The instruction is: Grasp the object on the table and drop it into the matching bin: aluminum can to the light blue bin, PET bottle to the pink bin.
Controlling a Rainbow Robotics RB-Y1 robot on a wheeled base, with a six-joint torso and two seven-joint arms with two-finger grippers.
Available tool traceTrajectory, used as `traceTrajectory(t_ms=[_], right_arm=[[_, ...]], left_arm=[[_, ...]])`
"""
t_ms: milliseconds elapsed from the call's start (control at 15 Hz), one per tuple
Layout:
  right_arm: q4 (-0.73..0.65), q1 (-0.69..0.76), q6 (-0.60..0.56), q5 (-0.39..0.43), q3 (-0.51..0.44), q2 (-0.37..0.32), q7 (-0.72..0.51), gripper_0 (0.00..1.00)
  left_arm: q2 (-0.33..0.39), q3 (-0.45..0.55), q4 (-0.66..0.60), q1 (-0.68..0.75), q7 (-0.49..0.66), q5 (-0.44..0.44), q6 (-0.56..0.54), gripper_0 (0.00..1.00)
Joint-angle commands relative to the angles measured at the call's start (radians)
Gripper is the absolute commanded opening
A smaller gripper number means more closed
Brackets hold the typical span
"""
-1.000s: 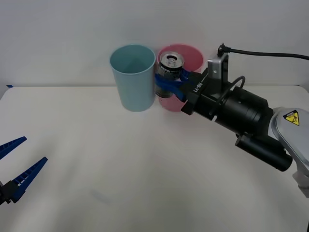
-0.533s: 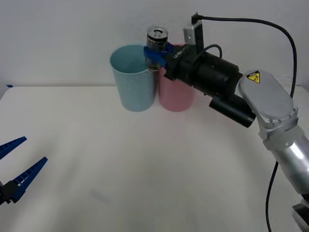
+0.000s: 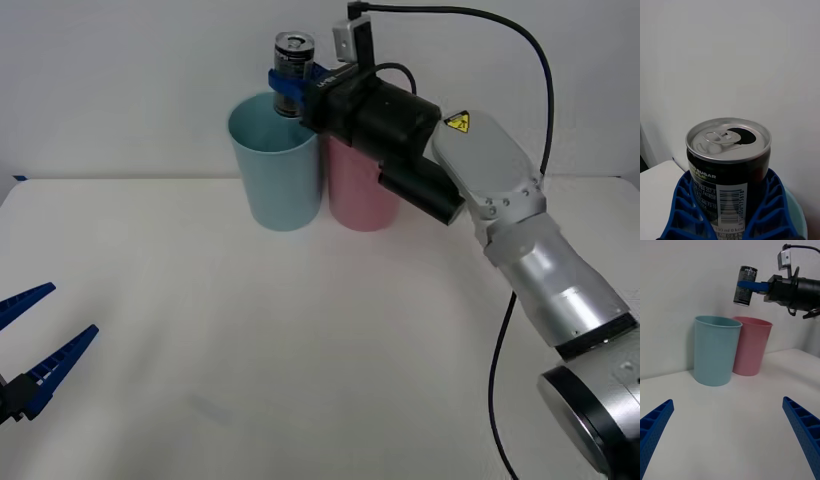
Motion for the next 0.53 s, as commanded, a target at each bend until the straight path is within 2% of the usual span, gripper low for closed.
traceTrajectory(t_ms=[67,333,533], right_arm=[[0.121,-0.075,0.062,0.028,0.000,0.060,0.010,0.00],[0.251,-0.148,0.148,0.044,0.001,0.117,0.036,0.00],[0.277,-0.162,0.198,0.053,0.003,0.144,0.054,0.00]], left_arm=[[0.000,0.000,0.000,0.000,0.000,0.000,0.000,1.00],[0.000,0.000,0.000,0.000,0.000,0.000,0.000,1.00],[0.000,0.000,0.000,0.000,0.000,0.000,0.000,1.00]])
